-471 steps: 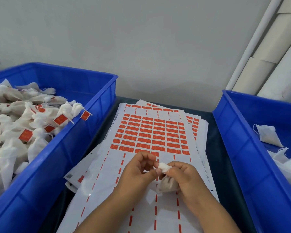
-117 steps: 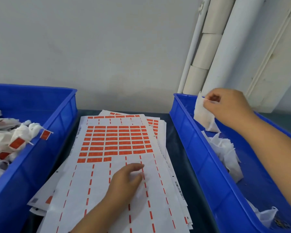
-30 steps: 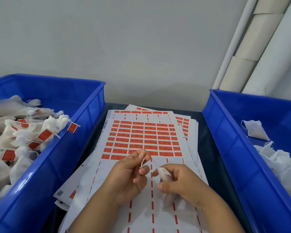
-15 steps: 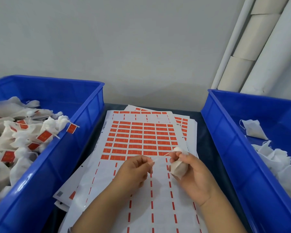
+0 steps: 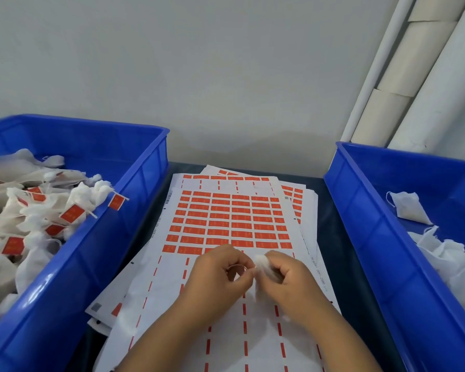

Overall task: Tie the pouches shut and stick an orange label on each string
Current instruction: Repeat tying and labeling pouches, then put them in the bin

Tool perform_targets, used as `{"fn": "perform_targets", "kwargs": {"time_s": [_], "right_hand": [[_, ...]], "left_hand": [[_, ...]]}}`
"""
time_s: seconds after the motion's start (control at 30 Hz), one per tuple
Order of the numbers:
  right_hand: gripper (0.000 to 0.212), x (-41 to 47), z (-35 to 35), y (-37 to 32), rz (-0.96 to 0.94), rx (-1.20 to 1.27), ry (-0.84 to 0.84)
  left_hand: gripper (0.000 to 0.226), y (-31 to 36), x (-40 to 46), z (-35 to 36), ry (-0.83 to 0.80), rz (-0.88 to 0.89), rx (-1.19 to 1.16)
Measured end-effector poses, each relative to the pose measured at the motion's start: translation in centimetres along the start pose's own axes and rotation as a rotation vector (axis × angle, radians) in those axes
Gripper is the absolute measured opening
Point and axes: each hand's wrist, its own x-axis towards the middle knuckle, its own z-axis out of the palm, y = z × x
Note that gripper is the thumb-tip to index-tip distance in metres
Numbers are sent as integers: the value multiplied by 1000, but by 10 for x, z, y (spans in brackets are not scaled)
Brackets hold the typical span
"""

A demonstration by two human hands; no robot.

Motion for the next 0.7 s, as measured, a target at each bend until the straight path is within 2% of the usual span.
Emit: {"fn": "perform_targets", "kwargs": {"time_s": [0.1, 0.17, 0.37, 0.53, 0.6, 0.7], "right_hand": [[23, -1, 2, 0, 16, -15, -46], [18, 0, 2, 1, 18, 8, -80], [10, -1, -1, -2, 38, 120, -209], [10, -1, 4, -4, 43, 116, -46], [18, -1, 4, -3, 52, 182, 11], [22, -3, 6, -5, 42, 270, 46]], "left_hand": [[28, -2, 0, 5, 5, 79, 55], [28, -4, 1, 8, -15, 87, 58], [23, -7, 1, 9, -26, -33, -31], [22, -4, 1, 8, 17, -97, -45], [20, -3, 1, 10, 19, -138, -74], [16, -2, 2, 9, 24, -245, -253]]}}
